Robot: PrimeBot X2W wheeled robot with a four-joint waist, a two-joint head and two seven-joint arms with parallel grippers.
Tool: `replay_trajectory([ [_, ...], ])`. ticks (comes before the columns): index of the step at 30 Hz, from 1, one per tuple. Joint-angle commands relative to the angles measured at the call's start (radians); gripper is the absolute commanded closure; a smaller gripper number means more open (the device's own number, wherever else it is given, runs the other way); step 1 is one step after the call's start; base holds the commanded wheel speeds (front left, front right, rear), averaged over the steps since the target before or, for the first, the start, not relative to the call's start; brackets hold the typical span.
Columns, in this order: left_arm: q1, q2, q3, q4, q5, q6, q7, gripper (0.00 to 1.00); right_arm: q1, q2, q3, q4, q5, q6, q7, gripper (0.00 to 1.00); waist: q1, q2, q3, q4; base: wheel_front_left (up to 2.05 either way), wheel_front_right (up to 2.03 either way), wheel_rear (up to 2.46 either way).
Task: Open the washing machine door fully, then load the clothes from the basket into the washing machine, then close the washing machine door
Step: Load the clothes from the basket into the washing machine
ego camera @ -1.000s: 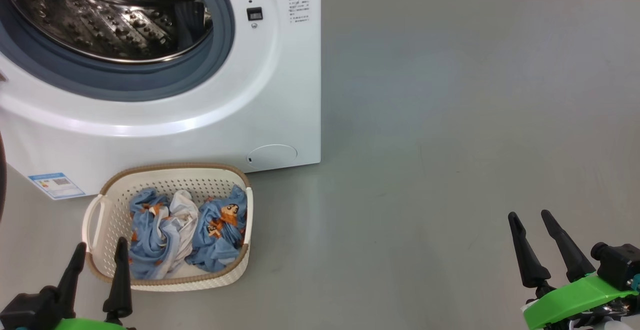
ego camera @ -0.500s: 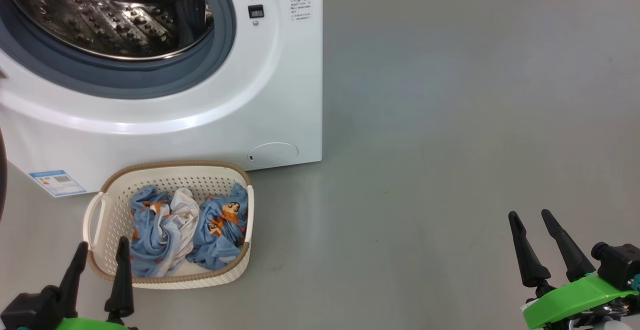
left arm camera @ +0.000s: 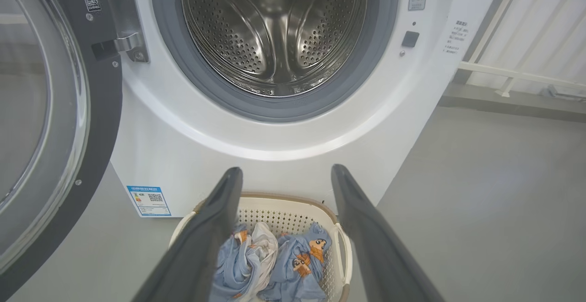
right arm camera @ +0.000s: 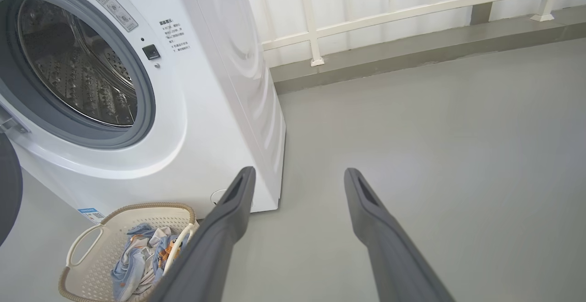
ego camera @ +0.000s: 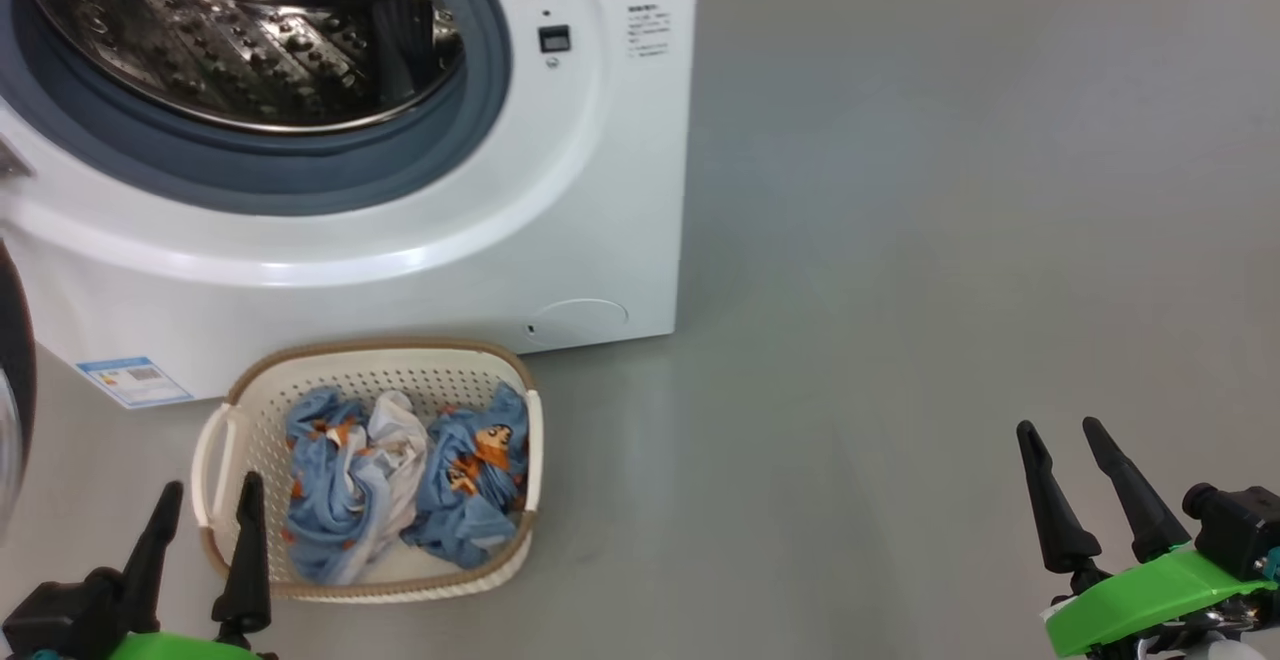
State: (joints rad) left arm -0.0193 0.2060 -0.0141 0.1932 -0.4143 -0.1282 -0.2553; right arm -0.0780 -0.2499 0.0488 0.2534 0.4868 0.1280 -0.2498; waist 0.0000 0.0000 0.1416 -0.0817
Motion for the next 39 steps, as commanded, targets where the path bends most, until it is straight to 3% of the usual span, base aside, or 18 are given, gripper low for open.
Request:
replay_trajectory([
  [1,-0.042,0.032,0.033,-0.024,-0.006,-0.002,-0.006,0.00,-0.008,-0.008,0.016,-0.027,-0.004,0.003,-0.012,0.00,0.0000,0.0000,0.008,0.000,0.98,-2.44,1.47],
  [12,-0.052,0.026,0.023,-0.027,0.025,-0.002,-0.006,0.00,-0.013,0.000,0.017,-0.026,-0.005,0.003,-0.012,0.00,0.0000,0.0000,0.018,0.005,0.82,-1.46,0.64],
  [39,-0.056,-0.018,-0.001,0.015,0.039,-0.002,-0.006,0.00,-0.028,0.009,0.028,-0.030,-0.004,0.003,-0.012,0.00,0.0000,0.0000,0.045,0.008,0.03,-0.03,0.00],
])
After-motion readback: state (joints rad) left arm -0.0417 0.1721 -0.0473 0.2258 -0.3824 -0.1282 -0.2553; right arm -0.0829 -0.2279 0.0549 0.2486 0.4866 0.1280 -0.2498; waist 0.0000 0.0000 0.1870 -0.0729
